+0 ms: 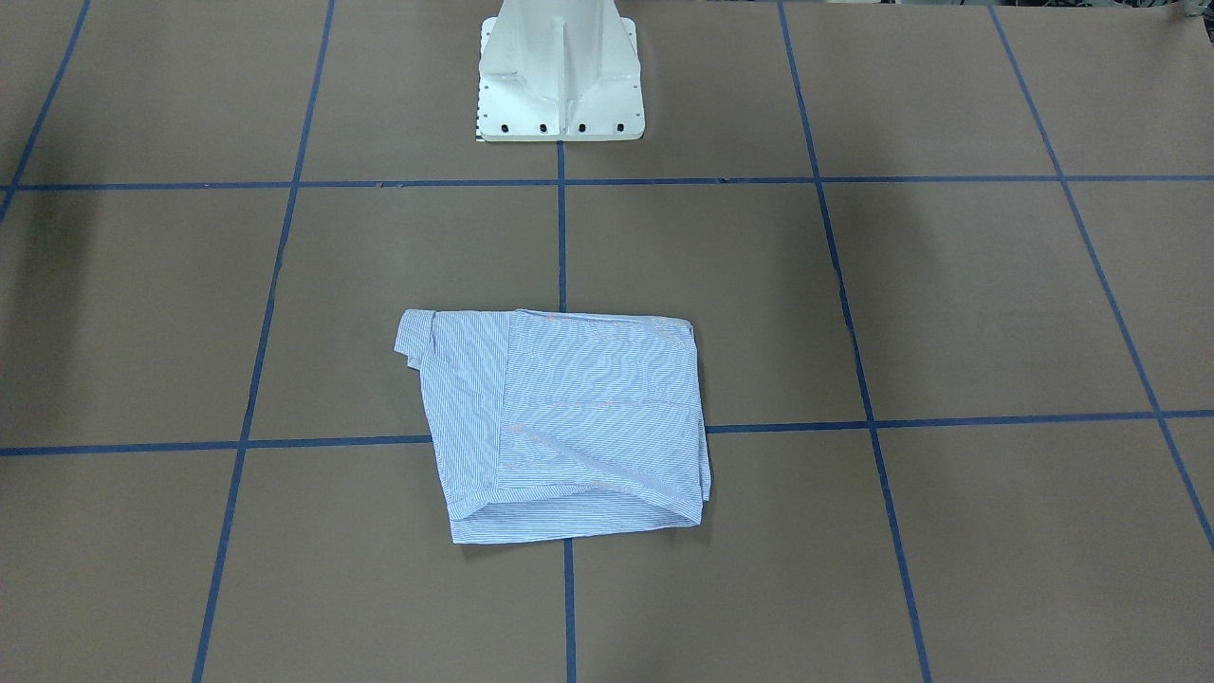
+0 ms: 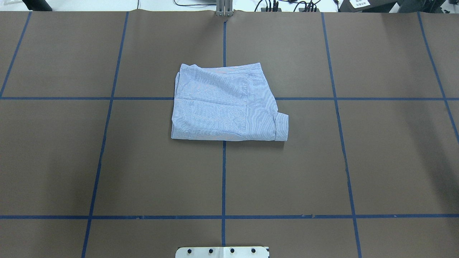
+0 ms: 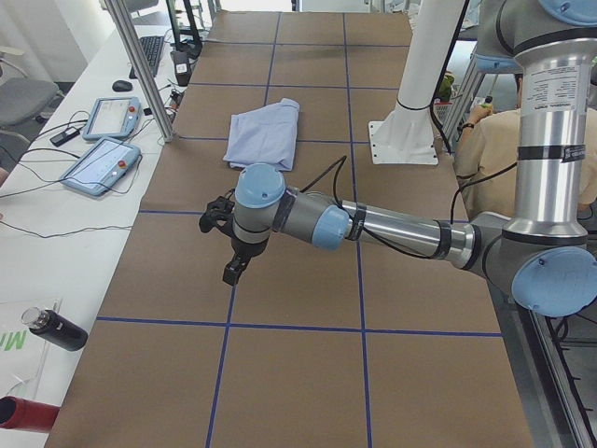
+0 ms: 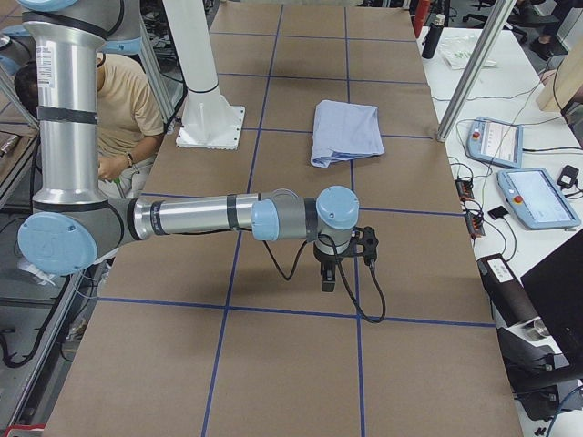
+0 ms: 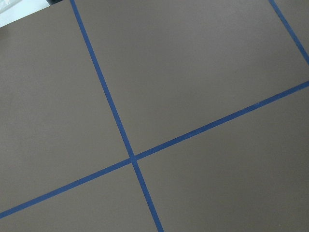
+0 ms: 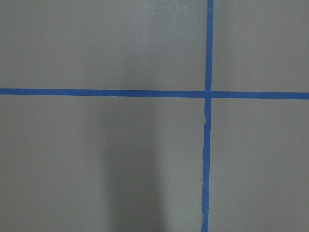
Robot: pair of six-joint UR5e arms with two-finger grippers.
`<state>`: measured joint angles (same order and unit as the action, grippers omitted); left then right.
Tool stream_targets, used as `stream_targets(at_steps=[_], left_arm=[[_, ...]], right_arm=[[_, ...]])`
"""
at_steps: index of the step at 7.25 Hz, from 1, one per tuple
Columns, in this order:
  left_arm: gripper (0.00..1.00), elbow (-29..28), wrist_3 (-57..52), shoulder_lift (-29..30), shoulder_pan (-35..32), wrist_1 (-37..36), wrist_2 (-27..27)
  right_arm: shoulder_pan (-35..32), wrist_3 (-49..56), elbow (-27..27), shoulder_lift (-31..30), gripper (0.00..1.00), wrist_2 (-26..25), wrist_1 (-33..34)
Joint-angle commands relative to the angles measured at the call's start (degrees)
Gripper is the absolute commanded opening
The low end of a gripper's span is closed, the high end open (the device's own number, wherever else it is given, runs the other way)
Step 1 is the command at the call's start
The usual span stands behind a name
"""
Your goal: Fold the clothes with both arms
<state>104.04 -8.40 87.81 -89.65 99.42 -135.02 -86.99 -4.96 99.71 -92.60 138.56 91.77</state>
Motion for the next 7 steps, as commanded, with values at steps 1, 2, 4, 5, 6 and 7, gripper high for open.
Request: stream_targets(at_steps=[1,2,4,5,6,7], left_arm=[[0.99,1.16,0.05,0.34,0.0,-0.11,0.45],[0.99,1.78,0.05,-0.44,0.0,-0.11,0.54],[0.99,2.05,-0.03,-2.03,0.0,-0.02,0.63],[0.99,1.96,0.23,-1.94,0.0,-0.02,0.46],[0.99,1.09,0.23,-1.51,0.09,0.15,0.2],[0.99,1.08,0.23,-1.5,0.09,-0.02,0.19]], right_arm=[[0.15,0.04,1.19,-0.21,1.0,-0.48,-0.19],[0.06,-0.48,1.63,-0.82,1.0,-0.57,-0.19],[0.76,-0.58,1.98,-1.09,1.0,-5.04,-0.1],[0.77,-0.49,2.07,-1.09,1.0,-4.19,0.08],[0.77,-0.14,1.55,-1.18,1.0,-3.92,0.08],[0.77,-0.05,0.59,-1.27,1.0,-3.83,0.08]])
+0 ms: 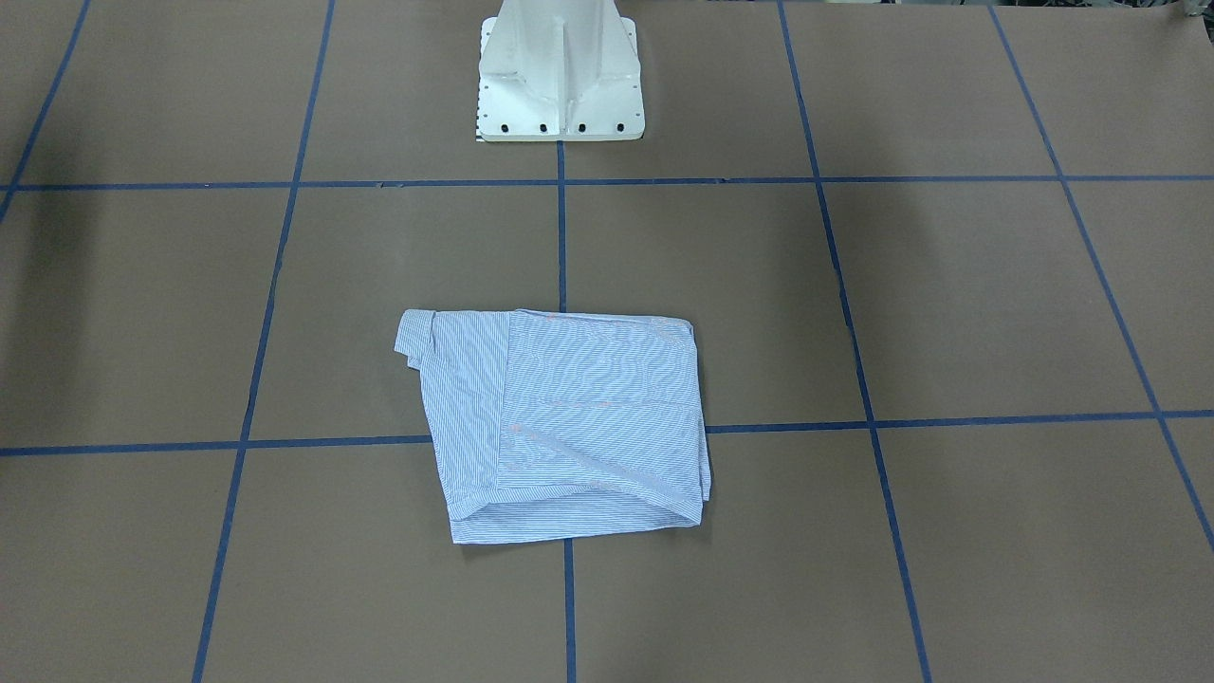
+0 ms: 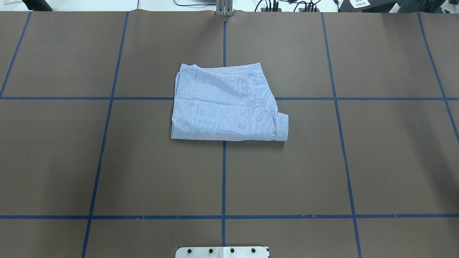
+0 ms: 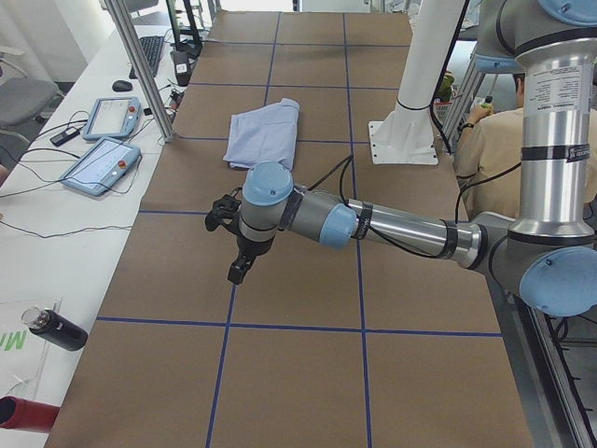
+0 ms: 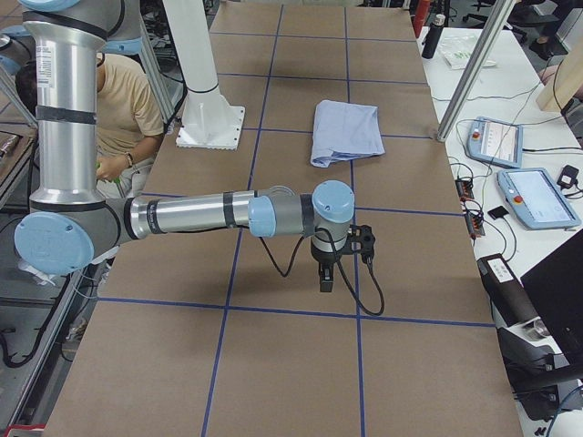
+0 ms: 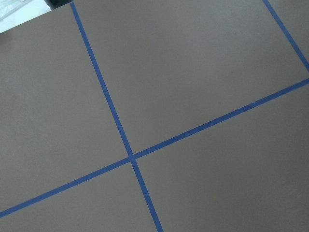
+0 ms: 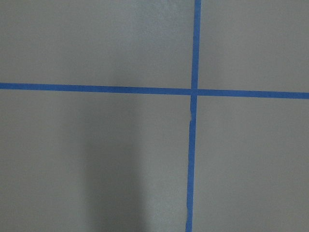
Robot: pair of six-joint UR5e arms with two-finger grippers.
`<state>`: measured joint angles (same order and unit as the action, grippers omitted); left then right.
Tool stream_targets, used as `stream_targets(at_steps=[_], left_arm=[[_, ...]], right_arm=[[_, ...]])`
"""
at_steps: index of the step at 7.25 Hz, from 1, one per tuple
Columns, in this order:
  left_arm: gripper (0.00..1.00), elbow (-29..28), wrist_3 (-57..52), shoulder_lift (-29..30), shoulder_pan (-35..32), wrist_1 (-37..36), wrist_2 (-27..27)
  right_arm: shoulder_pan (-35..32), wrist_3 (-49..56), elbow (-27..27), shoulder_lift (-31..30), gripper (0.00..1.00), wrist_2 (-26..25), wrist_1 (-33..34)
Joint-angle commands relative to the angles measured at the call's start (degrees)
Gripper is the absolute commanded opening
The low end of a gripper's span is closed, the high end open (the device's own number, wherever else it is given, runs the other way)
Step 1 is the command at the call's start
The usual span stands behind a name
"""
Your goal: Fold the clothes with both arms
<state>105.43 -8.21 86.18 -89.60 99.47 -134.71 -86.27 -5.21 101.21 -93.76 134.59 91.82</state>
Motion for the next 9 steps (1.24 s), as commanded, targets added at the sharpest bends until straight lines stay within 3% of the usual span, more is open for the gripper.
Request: stream_targets(at_steps=[1,9], left_arm=[[0.99,-0.4,0.04,0.13,0.04,-0.07,-0.29],[0.99,-1.98,-0.67,-0.66,-0.04,0.46,-0.38]], right_arm=[[0.05,0.2,-0.92,-0.11,1.0,1.54,0.03],[0.05,-0.5,-1.19,0.33,1.0,2.61,-0.14]])
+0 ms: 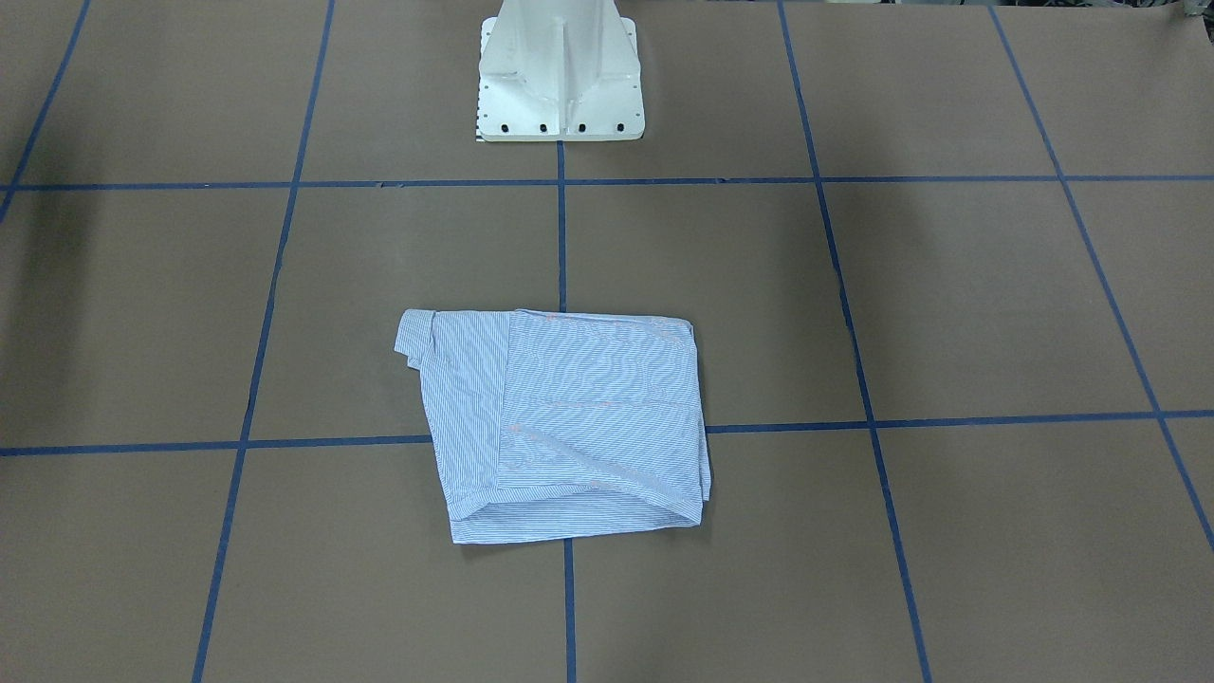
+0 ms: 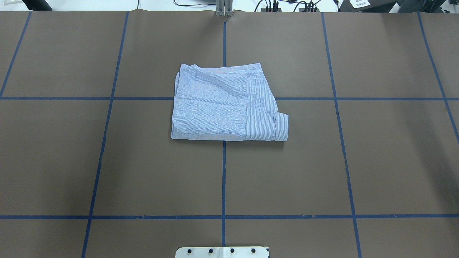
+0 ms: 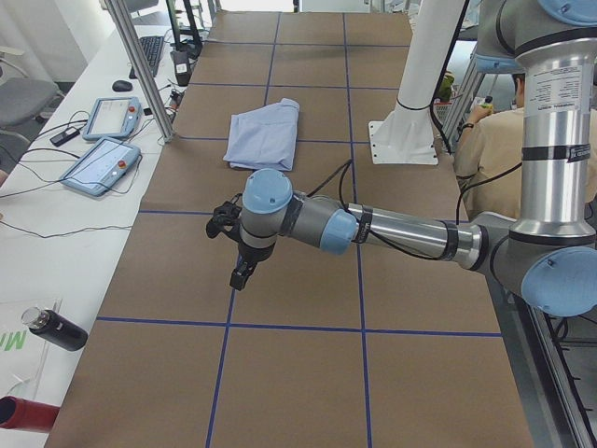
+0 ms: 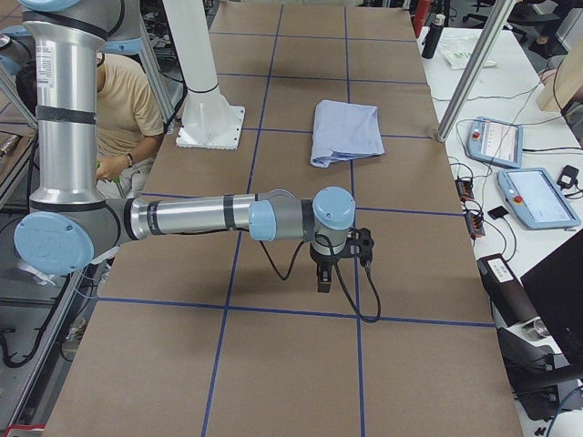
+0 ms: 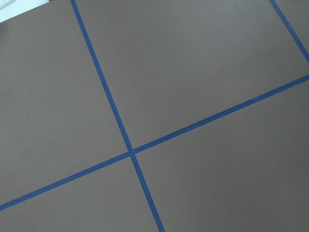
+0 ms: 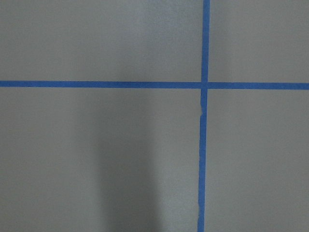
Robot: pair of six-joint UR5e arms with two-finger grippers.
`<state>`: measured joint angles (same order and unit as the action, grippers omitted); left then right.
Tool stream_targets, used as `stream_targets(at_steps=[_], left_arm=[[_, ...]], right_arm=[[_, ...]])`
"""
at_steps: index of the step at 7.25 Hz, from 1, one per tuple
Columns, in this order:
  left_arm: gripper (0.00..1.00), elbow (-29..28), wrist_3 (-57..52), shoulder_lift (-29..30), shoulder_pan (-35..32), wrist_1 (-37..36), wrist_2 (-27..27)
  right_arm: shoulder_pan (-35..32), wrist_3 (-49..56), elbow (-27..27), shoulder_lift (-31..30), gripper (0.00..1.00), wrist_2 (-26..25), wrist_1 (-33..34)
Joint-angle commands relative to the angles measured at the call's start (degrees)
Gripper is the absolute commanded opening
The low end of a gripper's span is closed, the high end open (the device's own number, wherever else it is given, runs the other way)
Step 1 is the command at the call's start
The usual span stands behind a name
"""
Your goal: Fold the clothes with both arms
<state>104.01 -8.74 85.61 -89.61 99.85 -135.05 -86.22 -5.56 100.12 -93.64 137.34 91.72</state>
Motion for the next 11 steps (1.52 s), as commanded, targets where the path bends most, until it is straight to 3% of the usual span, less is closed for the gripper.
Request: stream_targets(at_steps=[1,11], left_arm=[[0.99,-1.26,0.03,-0.36,-0.13,0.08,-0.04],[0.99,-1.09,0.21,-1.06,0.05,2.63,-0.22]], right_arm=[[0.0,-0.15,-0.36,0.21,1.0,-0.23,-0.05],[0.09,0.03,-1.42,0.57,1.0,-0.14,-0.05]])
